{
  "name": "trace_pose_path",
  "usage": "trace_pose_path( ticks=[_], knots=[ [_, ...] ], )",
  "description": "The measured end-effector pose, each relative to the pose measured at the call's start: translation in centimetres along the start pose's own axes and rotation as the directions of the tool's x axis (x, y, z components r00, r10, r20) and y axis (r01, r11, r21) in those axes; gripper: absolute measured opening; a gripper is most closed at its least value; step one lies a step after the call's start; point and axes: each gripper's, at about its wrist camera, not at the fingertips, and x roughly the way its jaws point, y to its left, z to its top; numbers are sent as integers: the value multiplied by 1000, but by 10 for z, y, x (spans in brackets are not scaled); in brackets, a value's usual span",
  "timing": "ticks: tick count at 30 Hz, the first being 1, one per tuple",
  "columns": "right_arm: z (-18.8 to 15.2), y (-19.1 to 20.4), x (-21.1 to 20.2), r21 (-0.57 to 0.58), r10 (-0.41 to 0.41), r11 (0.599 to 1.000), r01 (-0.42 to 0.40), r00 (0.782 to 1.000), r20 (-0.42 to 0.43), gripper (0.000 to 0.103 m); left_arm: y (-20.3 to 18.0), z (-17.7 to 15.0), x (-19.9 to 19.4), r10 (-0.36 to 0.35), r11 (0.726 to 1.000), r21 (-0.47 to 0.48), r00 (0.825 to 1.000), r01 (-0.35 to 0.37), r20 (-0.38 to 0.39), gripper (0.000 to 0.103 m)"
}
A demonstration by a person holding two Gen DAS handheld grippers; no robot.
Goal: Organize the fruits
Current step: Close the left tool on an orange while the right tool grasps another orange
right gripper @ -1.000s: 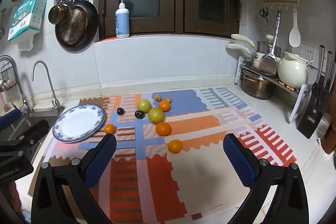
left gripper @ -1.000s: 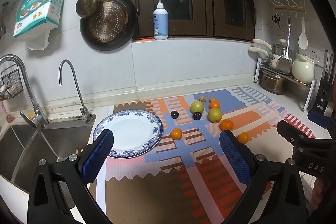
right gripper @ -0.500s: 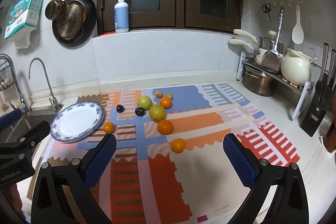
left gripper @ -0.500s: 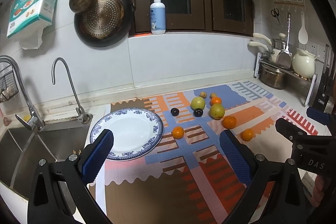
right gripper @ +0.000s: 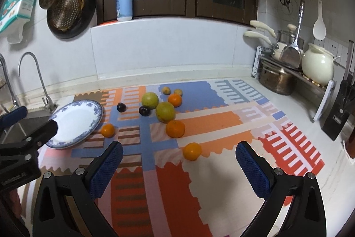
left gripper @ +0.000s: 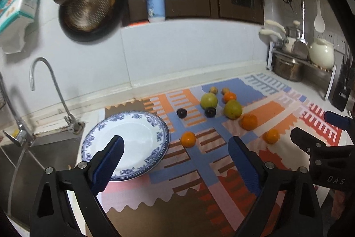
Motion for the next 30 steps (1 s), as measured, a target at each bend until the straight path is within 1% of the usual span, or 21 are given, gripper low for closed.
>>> trace_pose_path(
  ticks=[3,6,9,12,13,17,19,24,26,27,30],
  knots=[
    [-1,-1,15,24,6,1000,-5,1000,-25,102,1,2,16,-12,1000,15,1000,13,-23,86],
    [0,-3,31,45,-2,999,4,999,-47,102,1,4,34,-22,999,41,999,24,-47,82],
    [-1,-4,48,63,-16,998,20,997,-69,98,-2,6,51,-37,997,67,997,42,-67,78],
    [-1,-7,63,79,-31,996,39,995,-98,97,-4,6,71,-54,994,88,994,62,-93,73],
    [-1,-8,68,85,-36,995,45,994,-107,94,-5,6,77,-60,993,92,993,69,-101,72],
    [-4,-10,87,95,-55,993,69,988,-144,90,-6,3,100,-87,990,98,986,102,-143,66],
    [-6,-11,94,96,-60,992,76,985,-161,85,-7,1,109,-95,988,101,983,112,-160,64],
    [-11,-12,111,106,-58,991,81,976,-208,78,-9,-5,131,-111,984,113,972,136,-207,58],
    [-13,-12,118,110,-55,991,81,973,-224,76,-10,-7,139,-114,983,115,968,142,-225,56],
    [-13,-13,121,113,-52,990,80,972,-229,74,-12,-8,144,-112,982,123,966,144,-234,52],
    [-15,-15,130,122,-44,990,77,967,-251,66,-14,-9,152,-109,979,139,961,148,-253,50]
  ],
)
